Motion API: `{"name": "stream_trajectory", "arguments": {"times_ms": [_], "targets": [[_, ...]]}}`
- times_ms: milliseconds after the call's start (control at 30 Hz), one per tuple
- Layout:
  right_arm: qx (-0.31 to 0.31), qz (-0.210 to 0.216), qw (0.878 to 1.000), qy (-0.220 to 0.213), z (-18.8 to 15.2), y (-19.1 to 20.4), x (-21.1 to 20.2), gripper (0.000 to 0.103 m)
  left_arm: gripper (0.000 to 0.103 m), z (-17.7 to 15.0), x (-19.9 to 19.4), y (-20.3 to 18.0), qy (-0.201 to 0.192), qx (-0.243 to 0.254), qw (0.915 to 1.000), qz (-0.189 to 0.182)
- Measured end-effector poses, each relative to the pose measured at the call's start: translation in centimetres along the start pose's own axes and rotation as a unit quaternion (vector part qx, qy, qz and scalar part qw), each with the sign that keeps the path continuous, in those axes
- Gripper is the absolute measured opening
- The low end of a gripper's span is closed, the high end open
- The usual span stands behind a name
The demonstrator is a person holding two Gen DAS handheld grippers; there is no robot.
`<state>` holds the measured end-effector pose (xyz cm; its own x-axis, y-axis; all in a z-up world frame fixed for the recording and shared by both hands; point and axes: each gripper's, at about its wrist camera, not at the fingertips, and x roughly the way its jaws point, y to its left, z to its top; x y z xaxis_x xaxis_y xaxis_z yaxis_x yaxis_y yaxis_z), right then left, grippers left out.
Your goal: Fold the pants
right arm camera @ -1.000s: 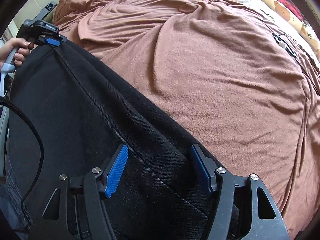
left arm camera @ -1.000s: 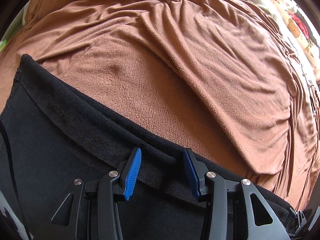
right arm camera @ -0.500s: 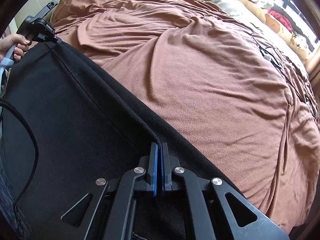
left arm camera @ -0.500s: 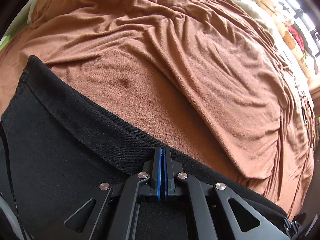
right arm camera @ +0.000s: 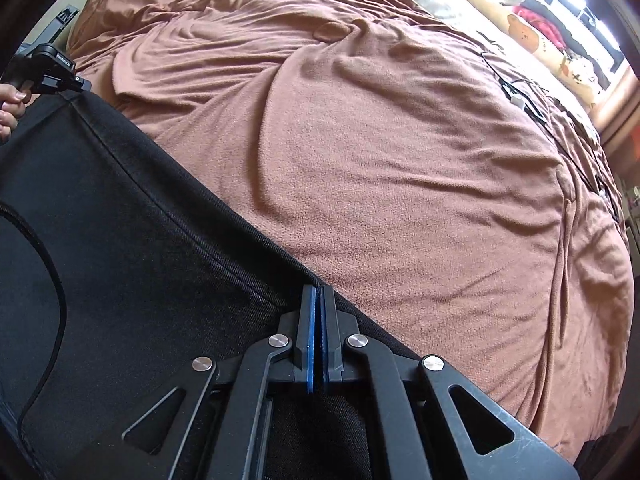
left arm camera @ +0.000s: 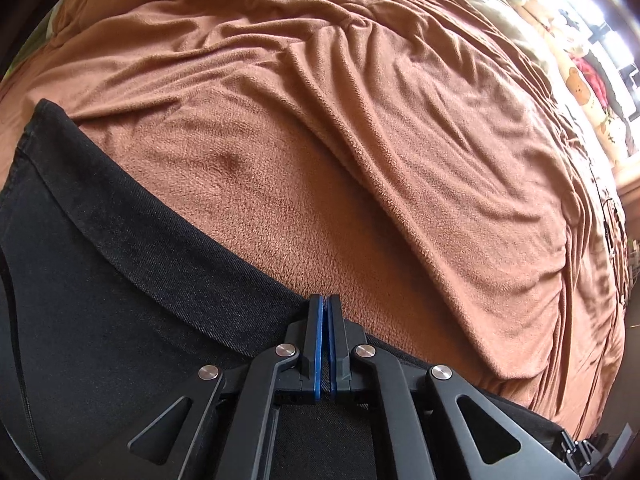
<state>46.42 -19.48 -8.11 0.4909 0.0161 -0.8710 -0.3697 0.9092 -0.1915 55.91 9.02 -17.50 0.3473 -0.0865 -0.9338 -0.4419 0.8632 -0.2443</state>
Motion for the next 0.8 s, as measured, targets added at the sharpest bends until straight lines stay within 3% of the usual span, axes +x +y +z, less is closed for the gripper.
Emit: {"name": "stream_trajectory", "arguments": {"times_ms": [67,133,200,267,333,467,533,567,600,800], "targets": [[0.015,-0.007,1.000,-0.005,0.2,0.0,0.3,0.000,0.003,0.1,-0.1,-0.6,-0.004,0.019,0.9998,0.008],[0.034,-0.012,0.999,-0.006,0.4,-0.3,-0.1,0.009,0.006,0.1,-0.3,-0.9,-0.003,0.033,0.9994,0.012],[0.045,-0.024,0.999,-0.007,0.0,-0.6,-1.0,0.016,0.016,0.1,-0.4,-1.0,0.002,0.041,0.9992,0.002],[0.044,-0.028,0.999,-0.012,-0.7,-1.0,-2.3,0.016,0.035,-0.2,-0.8,-1.0,0.000,0.046,0.9989,-0.013],[0.051,-0.039,0.998,-0.014,-1.7,-1.8,-3.8,0.016,0.044,-0.7,-1.5,-1.0,-0.009,0.055,0.9983,-0.016],[0.087,-0.049,0.995,-0.025,-4.4,-4.5,-7.1,0.017,0.044,-1.9,-2.7,-0.5,-0.018,0.070,0.9969,-0.030],[0.108,-0.054,0.992,-0.030,-6.1,-6.0,-8.7,0.034,0.044,-2.2,-3.1,-0.1,-0.022,0.072,0.9965,-0.036],[0.120,-0.055,0.991,-0.037,-6.9,-6.8,-9.5,0.052,0.045,-2.4,-3.3,0.2,-0.024,0.073,0.9963,-0.038],[0.131,-0.058,0.989,-0.043,-7.8,-7.4,-10.3,0.063,0.044,-2.7,-3.6,0.5,-0.026,0.074,0.9960,-0.041],[0.188,-0.080,0.978,-0.047,-12.6,-11.3,-13.1,0.064,0.045,-4.4,-4.8,2.4,-0.036,0.081,0.9953,-0.039]]}}
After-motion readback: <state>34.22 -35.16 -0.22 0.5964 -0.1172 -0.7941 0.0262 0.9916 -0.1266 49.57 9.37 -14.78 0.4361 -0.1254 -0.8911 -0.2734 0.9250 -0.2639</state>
